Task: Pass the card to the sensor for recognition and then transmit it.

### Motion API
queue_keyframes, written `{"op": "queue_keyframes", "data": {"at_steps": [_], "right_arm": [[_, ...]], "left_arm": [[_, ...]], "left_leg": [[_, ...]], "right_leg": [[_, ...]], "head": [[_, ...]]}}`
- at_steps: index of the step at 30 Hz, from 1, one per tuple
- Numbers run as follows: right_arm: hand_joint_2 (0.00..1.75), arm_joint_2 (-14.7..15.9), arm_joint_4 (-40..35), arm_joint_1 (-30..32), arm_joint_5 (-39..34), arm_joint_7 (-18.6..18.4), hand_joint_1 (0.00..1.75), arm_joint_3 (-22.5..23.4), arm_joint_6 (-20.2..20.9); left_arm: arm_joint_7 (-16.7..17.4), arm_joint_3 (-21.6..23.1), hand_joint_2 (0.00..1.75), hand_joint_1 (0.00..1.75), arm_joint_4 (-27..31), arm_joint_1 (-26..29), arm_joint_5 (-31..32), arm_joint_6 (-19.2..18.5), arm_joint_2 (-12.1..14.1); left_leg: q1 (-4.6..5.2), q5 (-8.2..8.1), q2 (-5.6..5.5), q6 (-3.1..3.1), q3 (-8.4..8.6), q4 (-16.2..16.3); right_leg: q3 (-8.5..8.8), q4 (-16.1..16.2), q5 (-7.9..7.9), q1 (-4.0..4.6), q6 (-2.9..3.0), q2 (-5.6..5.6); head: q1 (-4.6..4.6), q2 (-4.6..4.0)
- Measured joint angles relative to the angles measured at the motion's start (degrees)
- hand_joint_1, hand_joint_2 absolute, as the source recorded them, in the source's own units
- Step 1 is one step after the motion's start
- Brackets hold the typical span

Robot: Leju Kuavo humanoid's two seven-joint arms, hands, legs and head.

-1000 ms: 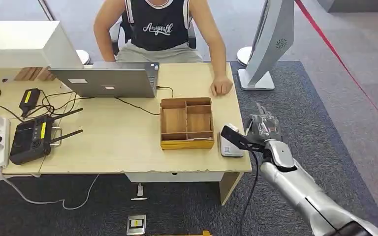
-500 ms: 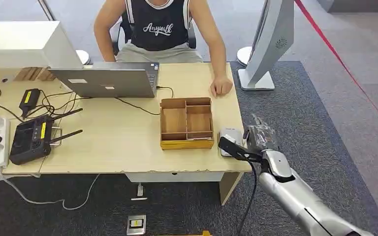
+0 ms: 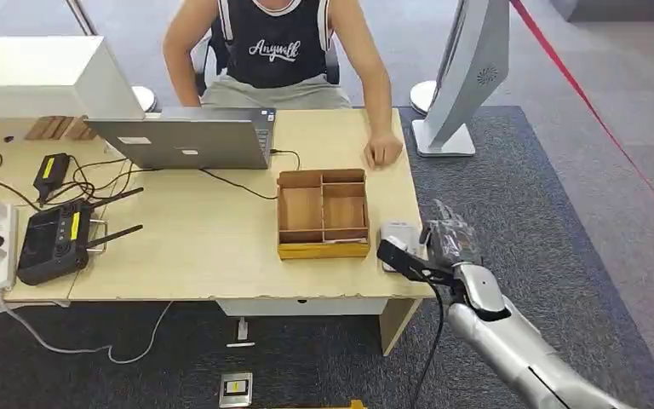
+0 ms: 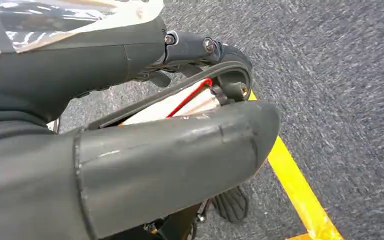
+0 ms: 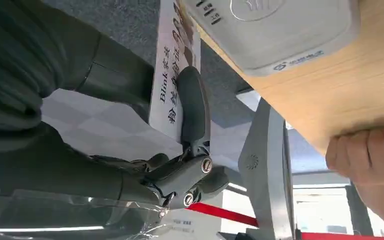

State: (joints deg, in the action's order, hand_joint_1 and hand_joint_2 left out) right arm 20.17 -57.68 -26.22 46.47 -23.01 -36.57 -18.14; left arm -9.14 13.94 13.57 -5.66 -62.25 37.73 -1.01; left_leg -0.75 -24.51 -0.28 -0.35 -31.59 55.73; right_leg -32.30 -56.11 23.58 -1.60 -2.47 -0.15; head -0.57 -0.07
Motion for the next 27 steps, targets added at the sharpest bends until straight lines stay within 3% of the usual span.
{"op": "queue_keyframes", "data": {"at_steps": [27], "right_arm": [[1.75, 1.33, -3.52, 2.96, 0.96, -1.49, 1.75, 2.69, 0.85]], "left_arm": [[-0.50, -0.09, 0.00, 0.00, 0.11, 0.01, 0.96, -0.02, 0.17]], "left_leg": [[0.00, 0.00, 0.02, 0.00, 0.01, 0.00]], "right_leg": [[0.00, 0.00, 0.00, 0.00, 0.00, 0.00]], "head": [[0.00, 0.00]]}}
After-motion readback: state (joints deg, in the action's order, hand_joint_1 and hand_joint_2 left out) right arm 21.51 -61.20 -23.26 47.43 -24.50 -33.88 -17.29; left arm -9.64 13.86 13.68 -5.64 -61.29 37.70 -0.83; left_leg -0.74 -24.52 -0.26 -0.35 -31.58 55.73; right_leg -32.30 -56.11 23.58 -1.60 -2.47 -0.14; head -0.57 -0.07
